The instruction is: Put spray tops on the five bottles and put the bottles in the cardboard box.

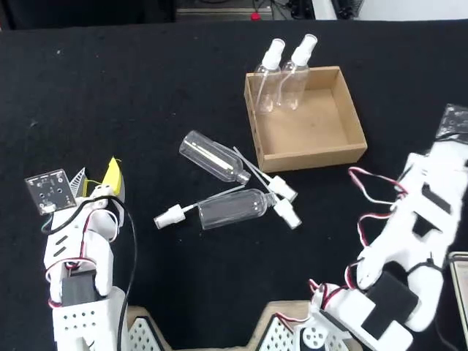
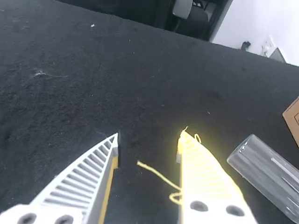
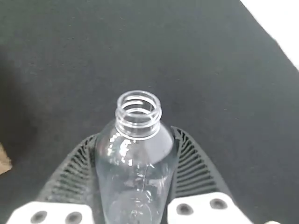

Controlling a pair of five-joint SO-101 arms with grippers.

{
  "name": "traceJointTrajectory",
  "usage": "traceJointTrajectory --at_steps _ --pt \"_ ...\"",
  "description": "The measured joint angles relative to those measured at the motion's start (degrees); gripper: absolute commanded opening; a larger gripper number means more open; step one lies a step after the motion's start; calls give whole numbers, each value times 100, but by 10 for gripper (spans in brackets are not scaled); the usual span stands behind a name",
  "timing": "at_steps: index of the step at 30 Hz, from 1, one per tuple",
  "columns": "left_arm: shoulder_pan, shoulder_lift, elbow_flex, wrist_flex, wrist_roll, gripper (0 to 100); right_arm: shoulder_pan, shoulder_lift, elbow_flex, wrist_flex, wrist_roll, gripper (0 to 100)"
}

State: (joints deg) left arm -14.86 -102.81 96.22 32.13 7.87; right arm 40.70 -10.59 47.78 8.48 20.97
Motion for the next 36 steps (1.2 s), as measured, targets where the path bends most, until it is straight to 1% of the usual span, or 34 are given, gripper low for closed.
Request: traceJointTrajectory --at_steps 2,5,7,9,13,17,21,26,36 --pt "0 0 0 0 -9 202 -53 -44 193 -44 -123 11" --pt "0 0 0 0 -9 202 -26 -299 510 -229 -844 11" --pt "0 0 0 0 -18 202 -44 -501 800 -536 -1240 11" --pt "0 0 0 0 -18 202 -44 -730 1160 -976 -1354 11" --pt "0 0 0 0 -18 202 -88 -1046 1829 -1987 -1389 11" --pt "0 0 0 0 -18 202 -79 -1064 2418 -2963 -1415 11" --pt "0 0 0 0 -18 202 -88 -1073 2866 -3648 -1415 11" --pt "0 0 0 0 -18 202 -88 -1073 3138 -3930 -1415 11" --pt "0 0 0 0 -18 202 114 -1081 3508 -4026 -1424 12"
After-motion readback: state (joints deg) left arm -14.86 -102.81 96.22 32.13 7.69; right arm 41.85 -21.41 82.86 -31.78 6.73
